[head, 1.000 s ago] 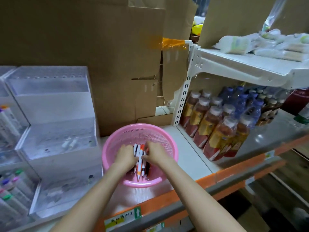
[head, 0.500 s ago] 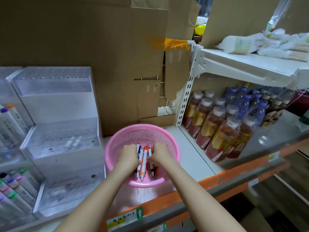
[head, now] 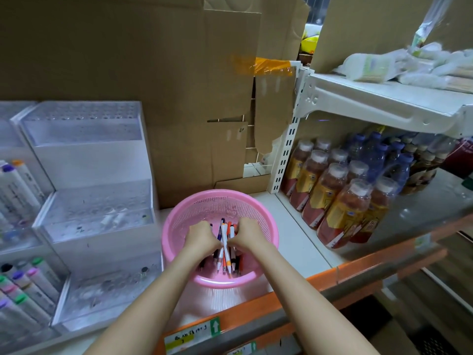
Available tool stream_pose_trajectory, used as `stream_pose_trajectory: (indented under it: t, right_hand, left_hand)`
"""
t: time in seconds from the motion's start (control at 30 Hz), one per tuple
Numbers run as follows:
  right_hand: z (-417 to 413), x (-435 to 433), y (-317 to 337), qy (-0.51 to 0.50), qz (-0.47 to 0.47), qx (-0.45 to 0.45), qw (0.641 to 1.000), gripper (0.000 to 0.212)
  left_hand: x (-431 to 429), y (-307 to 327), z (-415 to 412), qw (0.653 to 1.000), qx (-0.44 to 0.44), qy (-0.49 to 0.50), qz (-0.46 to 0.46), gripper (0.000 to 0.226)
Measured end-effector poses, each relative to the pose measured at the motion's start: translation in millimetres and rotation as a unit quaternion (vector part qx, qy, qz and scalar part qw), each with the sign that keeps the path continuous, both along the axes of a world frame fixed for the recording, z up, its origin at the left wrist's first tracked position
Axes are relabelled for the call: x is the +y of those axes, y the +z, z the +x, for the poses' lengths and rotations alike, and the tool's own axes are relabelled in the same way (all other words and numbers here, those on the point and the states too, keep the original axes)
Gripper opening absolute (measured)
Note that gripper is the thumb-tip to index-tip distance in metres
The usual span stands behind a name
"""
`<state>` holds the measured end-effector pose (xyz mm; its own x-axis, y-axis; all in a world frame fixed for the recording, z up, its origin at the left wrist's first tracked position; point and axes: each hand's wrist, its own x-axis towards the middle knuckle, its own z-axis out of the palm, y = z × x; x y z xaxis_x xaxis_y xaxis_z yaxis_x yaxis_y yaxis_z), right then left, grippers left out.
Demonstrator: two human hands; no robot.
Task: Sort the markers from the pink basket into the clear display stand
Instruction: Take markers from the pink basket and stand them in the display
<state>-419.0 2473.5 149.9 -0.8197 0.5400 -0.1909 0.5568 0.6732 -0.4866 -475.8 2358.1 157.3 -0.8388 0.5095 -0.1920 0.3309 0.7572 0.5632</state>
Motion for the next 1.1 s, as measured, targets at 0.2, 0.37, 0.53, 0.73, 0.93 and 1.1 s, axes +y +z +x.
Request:
stream_pose_trajectory:
  t: [0.2, 0.37, 0.53, 0.73, 0.93, 1.1]
  right_hand:
    - [1.3, 0.3, -0.1, 0.005, -0.005, 0.006, 1.0, 0.037]
    - [4.9, -0.5, 2.2, 0.0, -0.012, 0.011, 1.0, 0.039]
    - [6.4, -1.6, 4.7, -0.003, -0.014, 0.008, 1.0, 0.042]
    - [7.2, -2.0, 6.6, -0.005, -0.028, 0.007, 1.0, 0.037]
    - [8.4, -3.2, 11.3, -0.003, -0.047, 0.007, 0.999, 0.035]
    - [11.9, -6.9, 20.7, 0.022, -0.079, 0.115, 0.99, 0.055]
  left_hand:
    - [2.7, -6.7, 0.2, 1.0, 0.001, -0.01, 0.006, 0.026]
    - [0.1, -11.9, 0.5, 0.997, 0.077, -0.02, 0.021, 0.02]
    - [4.1, -10.1, 2.1, 0.992, 0.111, -0.047, -0.038, 0.012]
    - [5.1, -5.1, 1.8, 0.992, 0.082, -0.067, -0.076, 0.013]
    - [0.9, -2.3, -4.0, 0.999, 0.005, -0.021, -0.04, 0.022]
    - [-9.4, 11.1, -3.7, 0.999, 0.018, -0.01, 0.042, 0.015]
